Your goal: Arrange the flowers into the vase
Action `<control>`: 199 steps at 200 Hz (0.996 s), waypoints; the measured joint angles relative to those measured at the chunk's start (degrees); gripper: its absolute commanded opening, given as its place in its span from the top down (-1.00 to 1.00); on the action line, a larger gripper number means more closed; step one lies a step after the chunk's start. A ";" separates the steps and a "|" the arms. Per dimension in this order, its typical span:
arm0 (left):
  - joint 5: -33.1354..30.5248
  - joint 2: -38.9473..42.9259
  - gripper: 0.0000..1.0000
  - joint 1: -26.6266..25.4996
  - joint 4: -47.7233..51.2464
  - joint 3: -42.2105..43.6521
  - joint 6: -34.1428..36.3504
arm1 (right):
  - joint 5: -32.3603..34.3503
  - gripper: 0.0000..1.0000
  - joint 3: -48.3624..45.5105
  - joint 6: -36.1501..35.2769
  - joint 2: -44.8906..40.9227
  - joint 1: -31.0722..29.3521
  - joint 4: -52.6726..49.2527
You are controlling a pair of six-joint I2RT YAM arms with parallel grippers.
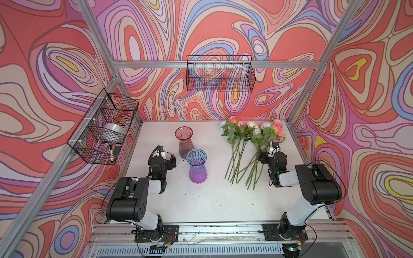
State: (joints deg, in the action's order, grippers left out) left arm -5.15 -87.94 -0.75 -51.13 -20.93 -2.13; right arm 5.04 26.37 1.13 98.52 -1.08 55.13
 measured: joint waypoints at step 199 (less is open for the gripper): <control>-0.98 34.16 -1.00 -5.86 26.03 -7.85 2.82 | 8.09 -0.97 22.60 5.75 -19.58 -0.52 -38.58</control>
State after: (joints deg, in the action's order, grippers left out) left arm -6.13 -53.78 -6.61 -25.10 -28.77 0.69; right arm 13.13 48.97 6.87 78.94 -1.61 16.56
